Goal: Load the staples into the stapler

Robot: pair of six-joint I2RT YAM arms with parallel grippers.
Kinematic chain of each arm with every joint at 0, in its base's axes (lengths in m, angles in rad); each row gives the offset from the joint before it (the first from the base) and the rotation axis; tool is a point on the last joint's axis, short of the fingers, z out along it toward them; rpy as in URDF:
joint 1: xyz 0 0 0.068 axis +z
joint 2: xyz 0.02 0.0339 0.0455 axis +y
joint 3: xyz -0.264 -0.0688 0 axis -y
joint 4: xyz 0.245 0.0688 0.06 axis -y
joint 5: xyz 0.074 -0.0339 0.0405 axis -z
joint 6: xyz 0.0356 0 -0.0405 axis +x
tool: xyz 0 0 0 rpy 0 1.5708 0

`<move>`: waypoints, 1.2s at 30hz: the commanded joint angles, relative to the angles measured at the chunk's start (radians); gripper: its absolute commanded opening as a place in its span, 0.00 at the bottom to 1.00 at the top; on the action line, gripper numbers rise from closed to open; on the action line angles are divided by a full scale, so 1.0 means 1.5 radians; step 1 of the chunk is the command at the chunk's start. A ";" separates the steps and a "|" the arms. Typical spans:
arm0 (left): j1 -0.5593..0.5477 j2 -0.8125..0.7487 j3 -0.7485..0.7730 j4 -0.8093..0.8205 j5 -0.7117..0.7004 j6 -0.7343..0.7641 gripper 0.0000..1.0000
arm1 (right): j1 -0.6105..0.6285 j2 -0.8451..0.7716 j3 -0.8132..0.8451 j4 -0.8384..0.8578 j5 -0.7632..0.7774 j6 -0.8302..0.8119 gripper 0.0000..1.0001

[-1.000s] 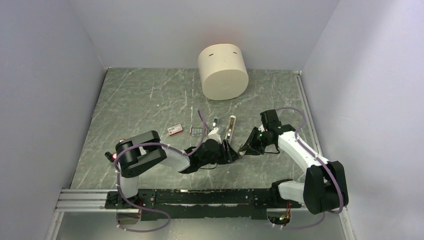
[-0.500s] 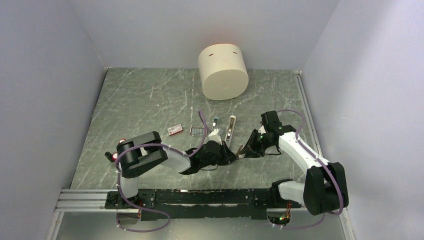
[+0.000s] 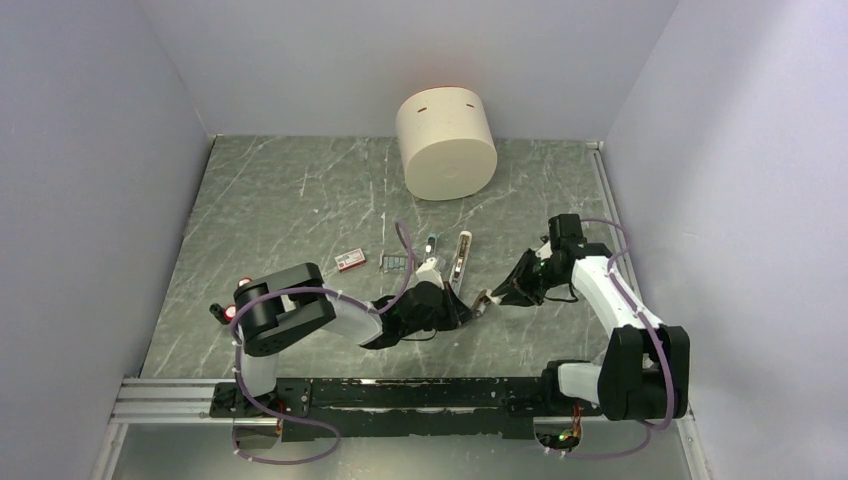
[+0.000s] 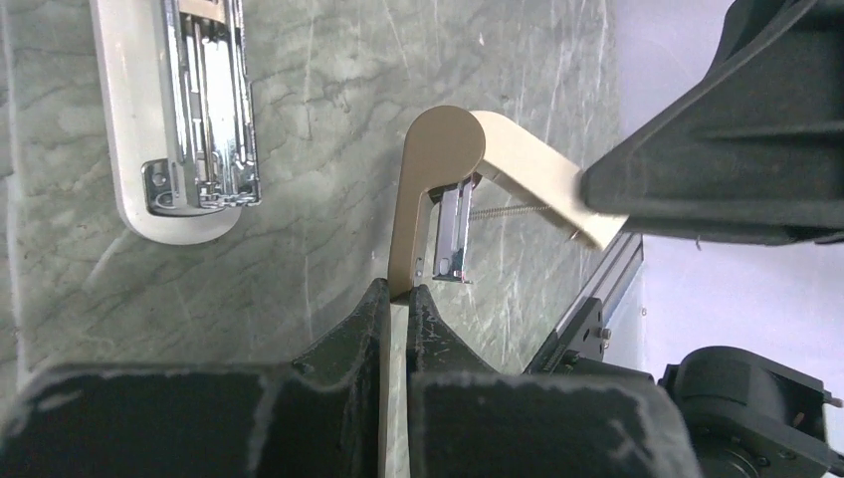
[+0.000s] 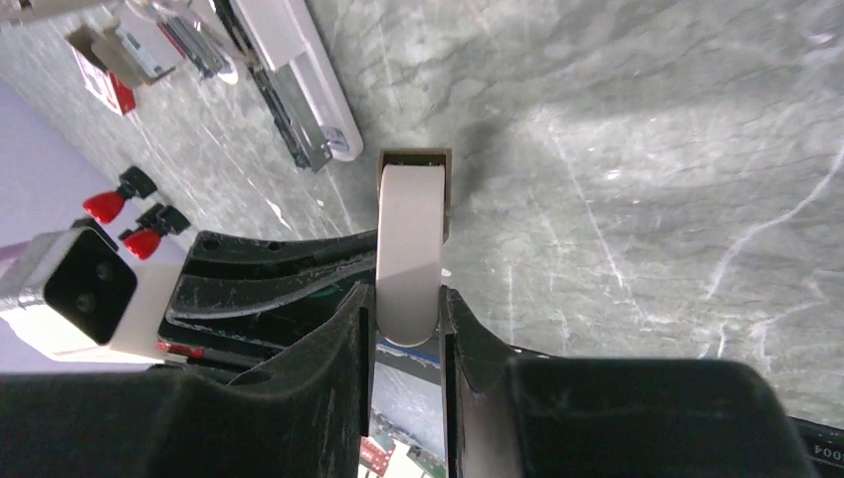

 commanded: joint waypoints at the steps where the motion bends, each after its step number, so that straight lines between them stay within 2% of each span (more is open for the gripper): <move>1: -0.012 0.017 -0.009 -0.050 -0.010 0.006 0.05 | -0.051 0.016 0.026 0.020 -0.008 -0.031 0.08; 10: -0.012 0.039 0.012 -0.065 0.010 0.003 0.05 | -0.057 0.063 0.006 0.088 0.043 -0.040 0.18; 15: -0.012 0.047 0.020 -0.079 0.018 -0.004 0.05 | -0.057 0.086 0.014 0.111 0.089 -0.032 0.29; 22: -0.012 0.051 0.027 -0.099 0.023 -0.018 0.06 | -0.057 0.083 0.011 0.128 0.094 -0.024 0.41; 29: -0.012 0.045 0.030 -0.117 0.027 -0.040 0.18 | -0.042 0.038 0.007 0.130 0.097 -0.044 0.57; 36: -0.011 0.015 0.020 -0.166 -0.002 -0.073 0.30 | 0.018 -0.005 0.013 0.117 0.177 -0.047 0.68</move>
